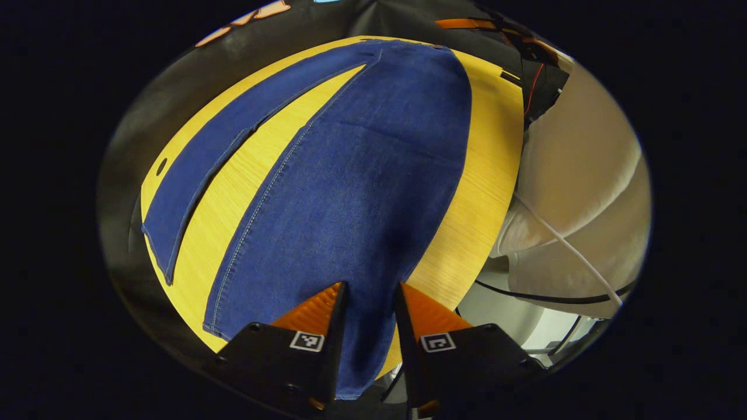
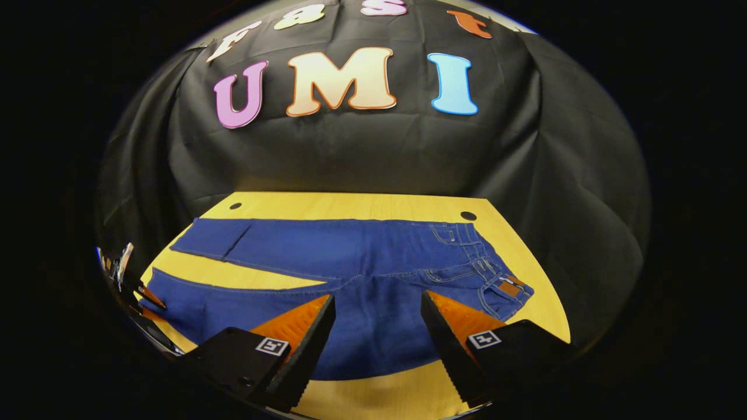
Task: Grasp the waist and the cuffs of the jeans and fold them to make the two legs overlap; first hold the waist and fold one-third of the jeans toward the cuffs, then hold the cuffs and fold the remaining one-third in the same direction to finish folding.
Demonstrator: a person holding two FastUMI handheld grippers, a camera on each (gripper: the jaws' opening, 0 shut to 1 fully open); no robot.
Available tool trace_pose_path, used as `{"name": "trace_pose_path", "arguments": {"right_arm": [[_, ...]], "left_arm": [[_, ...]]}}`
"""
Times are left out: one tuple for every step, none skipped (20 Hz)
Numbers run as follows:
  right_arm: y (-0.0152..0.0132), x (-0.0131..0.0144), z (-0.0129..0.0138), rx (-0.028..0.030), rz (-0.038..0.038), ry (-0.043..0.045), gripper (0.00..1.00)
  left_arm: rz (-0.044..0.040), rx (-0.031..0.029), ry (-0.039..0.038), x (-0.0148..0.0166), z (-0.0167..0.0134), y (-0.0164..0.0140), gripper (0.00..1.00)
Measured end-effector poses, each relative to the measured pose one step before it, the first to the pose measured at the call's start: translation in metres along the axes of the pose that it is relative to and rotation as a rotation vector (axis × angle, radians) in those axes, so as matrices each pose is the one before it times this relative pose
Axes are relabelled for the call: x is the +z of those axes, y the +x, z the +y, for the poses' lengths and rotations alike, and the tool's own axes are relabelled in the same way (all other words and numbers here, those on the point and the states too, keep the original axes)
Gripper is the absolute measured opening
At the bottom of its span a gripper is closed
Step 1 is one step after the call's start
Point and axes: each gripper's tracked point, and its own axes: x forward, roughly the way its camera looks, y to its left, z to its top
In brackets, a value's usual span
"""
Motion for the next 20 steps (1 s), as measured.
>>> {"name": "trace_pose_path", "arguments": {"right_arm": [[0.00171, -0.00274, -0.00236, 0.01504, 0.01381, -0.02764, 0.95], [0.00151, -0.00502, -0.00212, 0.01897, 0.01248, -0.02893, 0.95], [0.00261, -0.00467, -0.00251, 0.02097, 0.01611, -0.03002, 0.95], [0.00169, -0.00647, -0.00268, 0.02638, 0.02267, -0.03303, 0.97], [0.00147, -0.00793, -0.00326, 0.03036, 0.02484, -0.03689, 0.97], [0.00041, -0.00835, -0.00569, 0.0239, 0.03164, -0.04204, 0.96], [0.00058, -0.01071, -0.00802, 0.02482, 0.03827, -0.04528, 0.97], [0.00156, -0.01001, -0.00888, 0.01548, 0.03372, -0.05228, 0.95], [0.00118, -0.01199, -0.00663, 0.02623, 0.03652, -0.05062, 0.94], [0.00107, -0.01099, -0.0048, 0.02904, 0.0336, -0.04905, 0.94], [0.00257, -0.01053, -0.00357, 0.03093, 0.03633, -0.05246, 0.97], [0.00311, -0.00937, -0.00126, 0.03344, 0.03533, -0.0562, 0.94], [0.00367, -0.00937, 0.00153, 0.03457, 0.03584, -0.05627, 0.94], [0.00385, -0.00607, 0.00307, 0.0345, 0.03088, -0.05404, 0.94], [0.00183, -0.00573, 0.00492, 0.03474, 0.02472, -0.05273, 0.94], [0.00508, -0.00399, 0.00404, 0.02525, 0.02371, -0.05232, 0.94], [0.01226, -0.00403, 0.00515, 0.02186, 0.02194, -0.04988, 0.94], [0.00759, -0.00259, 0.00399, 0.01916, 0.02059, -0.04227, 0.97], [0.00484, -0.00239, 0.00346, 0.01785, 0.01641, -0.03226, 0.97], [0.00481, -0.00018, 0.00248, 0.01775, 0.01171, -0.02011, 0.97]], "left_arm": [[0.00094, 0.00445, 0.00123, 0.00249, 0.00023, 0.00082, 0.42], [0.00163, 0.00374, -0.00148, 0.00183, 0.00028, 0.00194, 0.36], [-0.00212, 0.00951, 0.00097, 0.00099, 0.00323, 0.00012, 0.31], [-0.00511, 0.01027, 0.00334, 0.00217, 0.00254, 0.00097, 0.22], [-0.00071, -0.0039, 0.00301, 0.00202, -0.00151, 0.00064, 0.12], [0.00395, -0.01077, 0.00116, 0.0006, -0.00108, -0.00014, 0.02], [0.00358, -0.01088, -0.00781, -0.00027, 0.00016, 0.00014, 0.02], [0.00479, -0.01062, -0.01054, 0.00122, 0.00121, -0.0007, 0.02], [0.00522, -0.00731, -0.01624, -0.00159, 0.00135, -0.00001, 0.02], [0.00412, -0.00909, -0.01073, 0.00054, -0.00032, -0.00021, 0.0], [0.00785, -0.00828, -0.005, -0.00114, 0.00003, -0.00043, 0.01], [0.01017, -0.00794, -0.00589, 0.00038, 0.00042, -0.00122, 0.0], [0.00859, -0.00728, -0.00565, -0.00061, 0.00046, 0.00114, 0.0], [0.00543, -0.00616, -0.00813, 0.00017, -0.00061, 0.00056, 0.0], [-0.00063, -0.0034, -0.0109, -0.00022, 0.00023, 0.00062, 0.0], [-0.00436, -0.00149, -0.01302, 0.00066, -0.00043, -0.00077, 0.0], [-0.00498, 0.00061, -0.016, -0.00071, 0.00055, -0.00042, 0.0], [-0.00308, 0.00336, -0.01441, -0.00004, 0.00043, -0.00021, 0.0], [0.00024, 0.00551, -0.00772, 0.00033, -0.00074, 0.00092, 0.0], [0.00268, 0.00647, 0.0019, -0.00015, 0.00023, 0.00072, 0.0]]}}
